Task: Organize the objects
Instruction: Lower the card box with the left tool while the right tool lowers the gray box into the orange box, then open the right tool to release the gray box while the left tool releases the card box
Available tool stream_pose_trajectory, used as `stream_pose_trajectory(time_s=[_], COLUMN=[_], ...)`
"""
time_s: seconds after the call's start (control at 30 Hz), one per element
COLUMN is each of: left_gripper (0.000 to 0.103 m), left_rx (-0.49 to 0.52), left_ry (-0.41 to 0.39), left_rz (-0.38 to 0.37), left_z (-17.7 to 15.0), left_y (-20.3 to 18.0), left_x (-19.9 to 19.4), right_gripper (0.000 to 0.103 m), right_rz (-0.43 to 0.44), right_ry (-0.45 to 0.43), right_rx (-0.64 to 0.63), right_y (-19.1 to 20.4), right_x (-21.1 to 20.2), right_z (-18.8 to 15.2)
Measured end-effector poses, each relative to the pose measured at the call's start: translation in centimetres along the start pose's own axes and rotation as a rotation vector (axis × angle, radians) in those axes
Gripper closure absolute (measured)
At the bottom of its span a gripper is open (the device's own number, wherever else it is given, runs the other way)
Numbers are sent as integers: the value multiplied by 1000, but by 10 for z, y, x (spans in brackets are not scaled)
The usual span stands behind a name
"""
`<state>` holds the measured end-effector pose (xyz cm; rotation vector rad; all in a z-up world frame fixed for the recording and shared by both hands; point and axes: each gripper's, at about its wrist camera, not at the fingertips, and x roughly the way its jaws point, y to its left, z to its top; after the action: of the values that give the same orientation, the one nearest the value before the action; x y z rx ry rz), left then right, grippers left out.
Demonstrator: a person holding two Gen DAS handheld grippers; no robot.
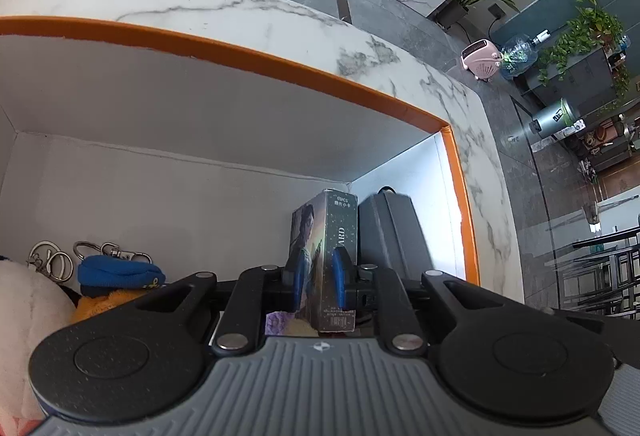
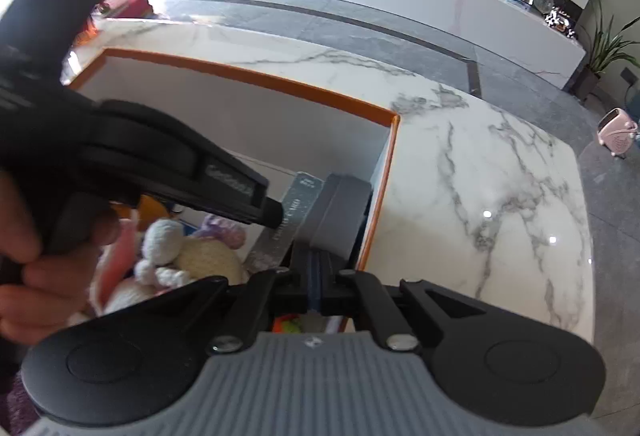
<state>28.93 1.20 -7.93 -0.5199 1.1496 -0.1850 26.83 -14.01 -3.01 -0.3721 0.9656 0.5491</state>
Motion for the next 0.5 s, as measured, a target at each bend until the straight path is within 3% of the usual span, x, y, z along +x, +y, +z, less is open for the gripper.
stream_pose_trajectory(time_s=[0.1, 0.2, 0.27, 0.4, 0.5], left_gripper=[85, 86, 86, 86, 86], left_rx=[3, 0, 4, 5, 10], left_ry=[4, 10, 9, 15, 20], left_rz=[-7, -6, -4, -13, -16], left_z=[-1, 0, 0, 1, 2], left_y=[0, 0, 0, 2, 1], left_x=[2, 2, 2, 1, 2], right_gripper=[98, 91, 69, 68, 68], right_rz=[3, 3, -12, -60, -89], right_ry=[-24, -13, -11, 6, 26], right_rx=[-22, -138, -263, -545, -658], right_y=[1, 10, 19, 37, 45], right_x=[-11, -11, -10, -10, -7], right_z=[-2, -2, -5, -17, -21])
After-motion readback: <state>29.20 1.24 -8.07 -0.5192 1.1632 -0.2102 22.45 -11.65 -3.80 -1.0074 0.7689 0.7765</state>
